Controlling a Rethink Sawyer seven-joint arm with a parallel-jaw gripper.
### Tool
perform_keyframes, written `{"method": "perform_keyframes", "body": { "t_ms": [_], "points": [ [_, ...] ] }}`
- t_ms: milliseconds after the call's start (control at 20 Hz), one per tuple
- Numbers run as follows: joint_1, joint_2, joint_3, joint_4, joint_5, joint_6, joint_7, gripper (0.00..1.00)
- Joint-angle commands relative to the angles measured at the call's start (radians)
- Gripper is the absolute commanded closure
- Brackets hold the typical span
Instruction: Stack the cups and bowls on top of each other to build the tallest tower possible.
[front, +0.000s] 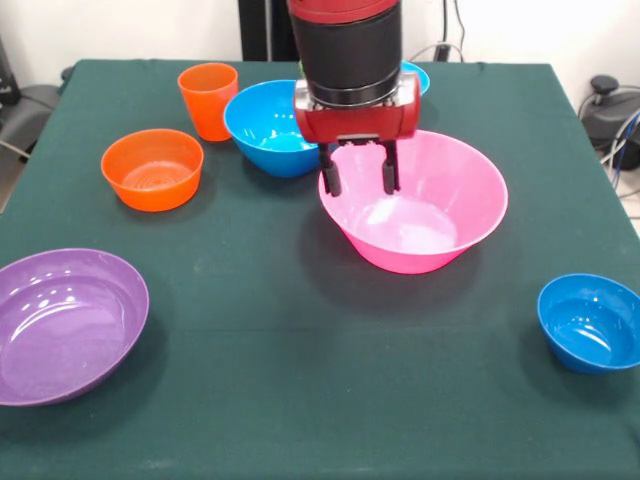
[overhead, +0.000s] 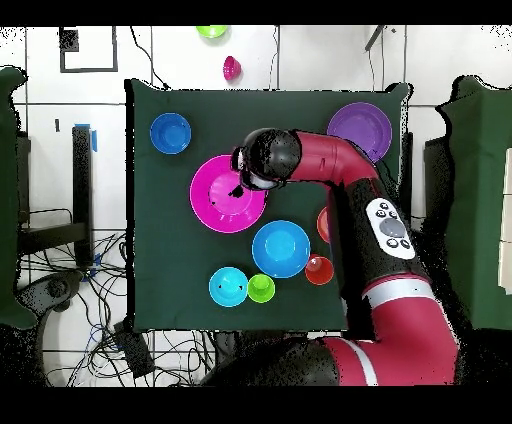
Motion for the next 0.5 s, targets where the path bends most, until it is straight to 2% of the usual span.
{"method": "perform_keyframes", "body": {
  "t_ms": [50,500],
  "points": [
    [-0.039,0.077,0.11,0.002,-0.011,0.108,-0.191,0.0],
    [-0.057,0.084,0.133,0.0,-0.034,0.116,-0.183,0.0]
  ]
}}
